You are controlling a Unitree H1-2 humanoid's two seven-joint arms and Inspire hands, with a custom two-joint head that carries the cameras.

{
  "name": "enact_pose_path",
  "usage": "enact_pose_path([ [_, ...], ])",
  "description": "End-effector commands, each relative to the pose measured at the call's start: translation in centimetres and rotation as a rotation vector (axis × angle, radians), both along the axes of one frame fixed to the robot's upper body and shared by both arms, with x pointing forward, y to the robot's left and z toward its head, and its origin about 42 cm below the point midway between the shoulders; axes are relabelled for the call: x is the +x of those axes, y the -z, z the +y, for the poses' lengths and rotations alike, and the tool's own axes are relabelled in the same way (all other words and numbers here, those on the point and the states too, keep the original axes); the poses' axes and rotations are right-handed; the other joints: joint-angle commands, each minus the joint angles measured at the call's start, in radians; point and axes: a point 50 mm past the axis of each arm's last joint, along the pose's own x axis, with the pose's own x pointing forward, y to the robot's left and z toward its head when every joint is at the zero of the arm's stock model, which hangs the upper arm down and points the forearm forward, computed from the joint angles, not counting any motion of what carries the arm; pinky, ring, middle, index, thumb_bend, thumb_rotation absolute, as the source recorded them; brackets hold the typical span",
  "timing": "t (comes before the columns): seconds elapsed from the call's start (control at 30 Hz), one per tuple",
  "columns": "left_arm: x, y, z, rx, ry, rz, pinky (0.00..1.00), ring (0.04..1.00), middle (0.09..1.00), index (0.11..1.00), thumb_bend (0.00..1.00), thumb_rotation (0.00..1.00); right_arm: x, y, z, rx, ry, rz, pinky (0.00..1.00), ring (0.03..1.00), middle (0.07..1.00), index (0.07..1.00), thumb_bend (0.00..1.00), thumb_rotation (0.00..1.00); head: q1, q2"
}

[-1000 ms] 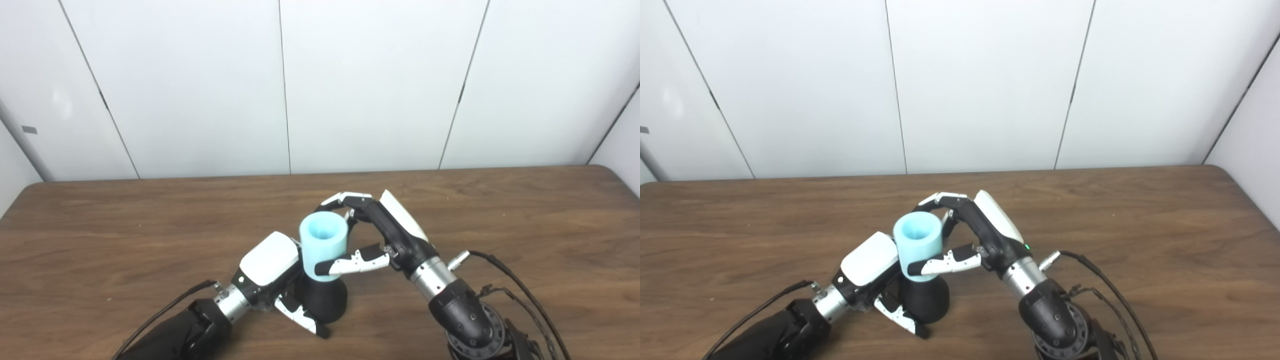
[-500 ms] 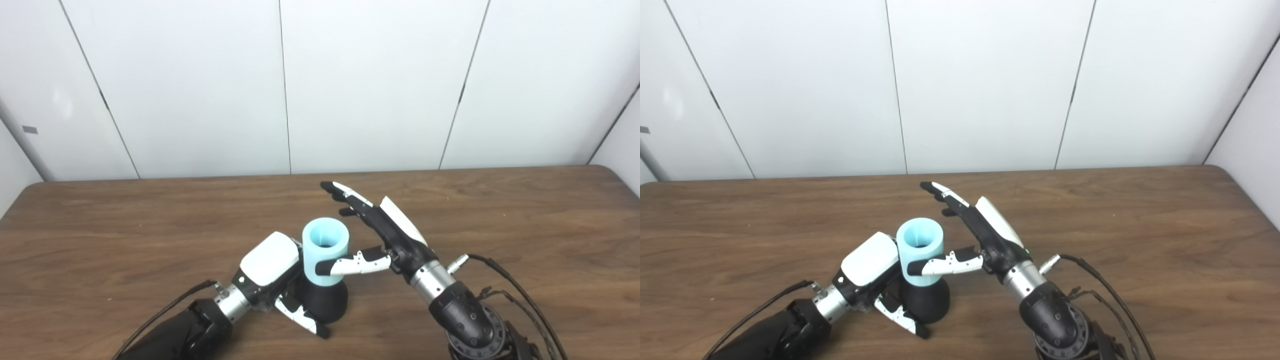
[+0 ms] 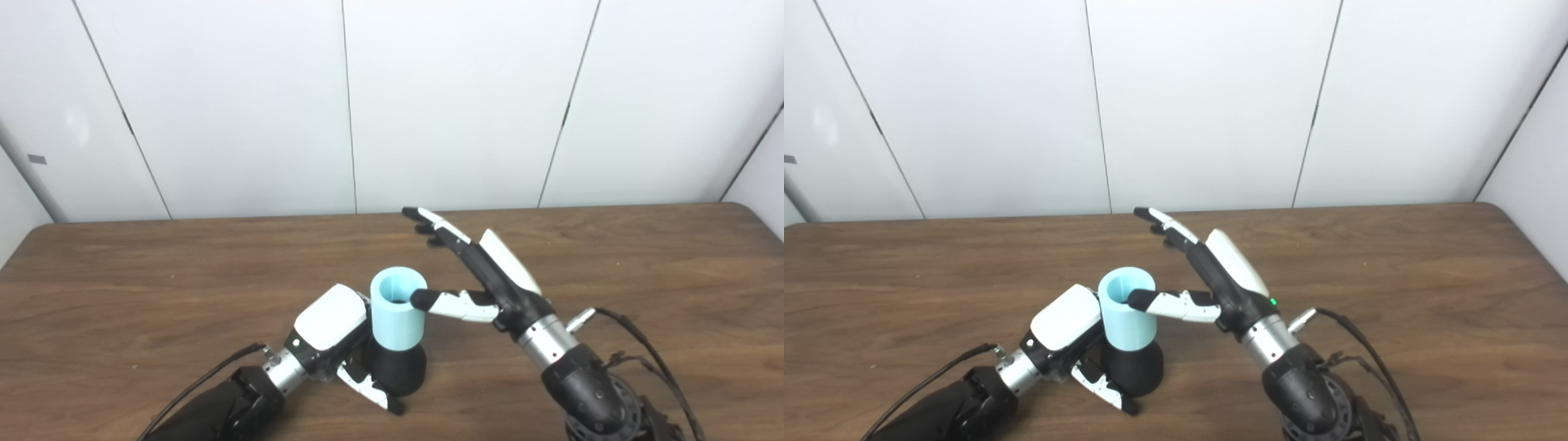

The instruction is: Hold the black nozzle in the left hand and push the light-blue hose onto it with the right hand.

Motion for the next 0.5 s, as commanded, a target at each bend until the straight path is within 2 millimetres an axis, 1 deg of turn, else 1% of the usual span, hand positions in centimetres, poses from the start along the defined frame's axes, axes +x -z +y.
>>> enact_pose_path([
  [0.0,-10.9,11.1,-3.0,0.011,0.033,0.353,0.17,0.227,0.472,0.484,0.52,0.0,-1.6,-5.2,-0.2,-0.126,-0.042,-0.304,0.94,0.937,0.958,0.953,0.94,0.94,-0.001,0.0],
  [0.1,-10.9,11.2,-3.0,0.011,0.032,0.347,0.18,0.234,0.472,0.484,0.52,0.0,-2.8,-6.0,-0.1,-0.277,-0.084,-0.35,0.99,0.981,0.99,0.971,0.9,0.95,-0.003,0.0],
  [0.17,-10.9,11.2,-3.0,0.012,0.032,0.345,0.18,0.233,0.472,0.484,0.52,0.0,-3.3,-6.2,0.0,-0.325,-0.103,-0.363,1.0,0.987,0.993,0.973,0.9,0.96,-0.003,0.001],
  [0.27,-10.9,11.2,-3.0,0.006,0.028,0.352,0.16,0.211,0.472,0.484,0.52,0.0,-4.2,-5.9,0.4,-0.4,-0.133,-0.389,1.0,0.99,0.98,0.958,0.94,0.93,-0.003,0.001],
  [0.37,-10.9,11.2,-3.0,0.009,0.029,0.361,0.15,0.203,0.471,0.484,0.52,0.0,-4.8,-5.5,0.7,-0.442,-0.137,-0.404,1.0,0.971,0.972,0.953,0.97,0.93,-0.002,0.003],
  [0.4,-10.9,11.2,-3.0,0.012,0.029,0.368,0.19,0.255,0.438,0.501,0.52,0.0,-4.9,-5.3,0.8,-0.453,-0.139,-0.406,1.0,0.967,0.97,0.952,0.97,0.93,-0.002,0.003],
  [0.47,-10.8,11.2,-2.9,0.025,0.031,0.381,0.25,0.334,0.442,0.516,0.52,0.0,-5.2,-5.0,1.0,-0.464,-0.147,-0.409,1.0,0.964,0.969,0.951,0.98,0.93,-0.002,0.003],
])
